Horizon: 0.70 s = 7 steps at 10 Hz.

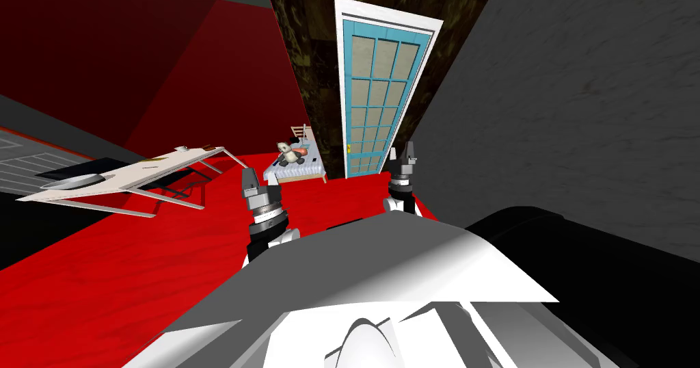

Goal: Pull the door open

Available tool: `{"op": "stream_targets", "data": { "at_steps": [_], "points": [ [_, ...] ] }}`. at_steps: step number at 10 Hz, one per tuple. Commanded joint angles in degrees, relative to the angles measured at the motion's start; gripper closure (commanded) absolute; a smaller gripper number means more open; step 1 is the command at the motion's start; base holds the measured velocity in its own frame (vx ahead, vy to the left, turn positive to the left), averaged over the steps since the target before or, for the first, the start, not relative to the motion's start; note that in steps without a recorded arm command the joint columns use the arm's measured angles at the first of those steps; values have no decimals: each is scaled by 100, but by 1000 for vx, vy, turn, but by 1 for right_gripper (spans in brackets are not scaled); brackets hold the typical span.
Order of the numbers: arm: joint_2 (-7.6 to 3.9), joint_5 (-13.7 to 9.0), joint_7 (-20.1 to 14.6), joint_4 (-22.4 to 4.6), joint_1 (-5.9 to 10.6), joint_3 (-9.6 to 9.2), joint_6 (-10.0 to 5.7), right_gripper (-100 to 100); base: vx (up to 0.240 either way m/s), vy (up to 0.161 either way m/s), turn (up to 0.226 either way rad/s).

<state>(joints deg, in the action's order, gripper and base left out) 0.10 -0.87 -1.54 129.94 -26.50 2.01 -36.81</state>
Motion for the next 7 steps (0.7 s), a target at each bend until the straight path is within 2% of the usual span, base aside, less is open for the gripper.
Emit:
{"op": "stream_targets", "data": {
  "at_steps": [1,5,7],
  "points": [
    [-58,96,130,-167,41,66,-40,-100,136,89,-44],
    [-179,353,480,-617,152,243,-147,-100,192,-13,7],
    [-229,475,646,-830,205,327,-198,-100,132,6,-6]
  ]
}}
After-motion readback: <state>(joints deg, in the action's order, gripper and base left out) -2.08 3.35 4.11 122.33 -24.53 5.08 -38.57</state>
